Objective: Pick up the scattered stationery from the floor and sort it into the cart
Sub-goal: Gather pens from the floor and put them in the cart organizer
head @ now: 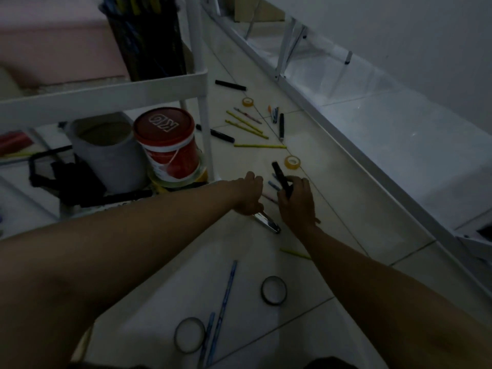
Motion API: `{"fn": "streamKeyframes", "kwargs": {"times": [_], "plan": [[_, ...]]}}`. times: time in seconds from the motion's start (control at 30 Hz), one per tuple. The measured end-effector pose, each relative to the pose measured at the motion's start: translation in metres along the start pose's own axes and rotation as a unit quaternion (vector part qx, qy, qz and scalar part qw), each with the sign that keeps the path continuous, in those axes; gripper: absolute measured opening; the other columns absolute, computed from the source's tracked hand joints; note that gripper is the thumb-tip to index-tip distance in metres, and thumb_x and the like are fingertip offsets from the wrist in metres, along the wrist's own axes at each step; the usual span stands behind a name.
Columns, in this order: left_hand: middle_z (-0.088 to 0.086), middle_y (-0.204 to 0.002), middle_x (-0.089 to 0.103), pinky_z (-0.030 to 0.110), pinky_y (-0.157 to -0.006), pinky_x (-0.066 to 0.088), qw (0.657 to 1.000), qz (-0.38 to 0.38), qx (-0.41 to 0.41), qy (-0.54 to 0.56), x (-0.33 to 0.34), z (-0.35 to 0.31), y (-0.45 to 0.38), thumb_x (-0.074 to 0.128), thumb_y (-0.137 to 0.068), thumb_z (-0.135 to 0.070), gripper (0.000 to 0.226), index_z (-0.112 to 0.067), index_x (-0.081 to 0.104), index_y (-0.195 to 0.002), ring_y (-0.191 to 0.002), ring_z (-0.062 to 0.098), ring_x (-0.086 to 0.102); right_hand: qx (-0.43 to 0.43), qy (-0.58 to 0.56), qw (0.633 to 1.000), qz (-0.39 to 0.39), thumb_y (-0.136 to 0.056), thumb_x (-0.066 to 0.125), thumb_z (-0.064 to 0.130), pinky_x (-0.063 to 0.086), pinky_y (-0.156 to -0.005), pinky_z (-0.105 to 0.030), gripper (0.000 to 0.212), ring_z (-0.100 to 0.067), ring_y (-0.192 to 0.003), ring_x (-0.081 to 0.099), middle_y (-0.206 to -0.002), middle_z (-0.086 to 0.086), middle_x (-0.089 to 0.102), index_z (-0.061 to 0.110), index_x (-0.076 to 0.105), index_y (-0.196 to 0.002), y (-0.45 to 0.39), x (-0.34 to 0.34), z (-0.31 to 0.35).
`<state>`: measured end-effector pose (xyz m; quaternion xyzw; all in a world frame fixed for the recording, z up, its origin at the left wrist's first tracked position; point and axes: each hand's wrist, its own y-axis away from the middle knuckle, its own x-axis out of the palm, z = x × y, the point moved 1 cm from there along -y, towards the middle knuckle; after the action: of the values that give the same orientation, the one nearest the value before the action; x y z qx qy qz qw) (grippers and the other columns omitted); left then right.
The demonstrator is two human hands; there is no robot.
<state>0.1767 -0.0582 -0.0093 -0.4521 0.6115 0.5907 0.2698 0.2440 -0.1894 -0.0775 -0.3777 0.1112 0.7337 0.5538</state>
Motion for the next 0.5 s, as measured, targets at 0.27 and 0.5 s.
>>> {"fn": "streamKeyframes", "kwargs": {"times": [0.27, 0.5], "plan": [[0.014, -0.147, 0.036, 0.04, -0.105, 0.038, 0.994, 0.02, -0.099, 0.047, -0.031, 0.051, 0.053, 0.043, -0.099, -0.038, 0.056, -0.007, 0.03, -0.144, -0.13, 0.03, 0.042, 0.093, -0.21, 0.97, 0.079, -0.081, 0.071, 0.016, 0.052, -0.063, -0.039, 0.021, -0.025, -0.067, 0.061, -0.075, -0.011, 0.061, 0.009, 0.053, -0.088, 0.014, 0.02, 0.084], [0.008, -0.113, 0.056, 0.036, -0.083, 0.052, 0.975, 0.042, -0.154, 0.156, -0.067, 0.105, 0.12, 0.061, -0.091, -0.029, 0.022, -0.012, 0.055, -0.103, -0.106, 0.03, 0.058, 0.178, -0.439, 0.844, 0.254, -0.085, 0.068, 0.002, 0.058, -0.066, -0.032, 0.04, -0.03, -0.085, 0.066, -0.106, -0.023, 0.062, 0.015, 0.042, -0.113, 0.038, 0.031, 0.163]]}}
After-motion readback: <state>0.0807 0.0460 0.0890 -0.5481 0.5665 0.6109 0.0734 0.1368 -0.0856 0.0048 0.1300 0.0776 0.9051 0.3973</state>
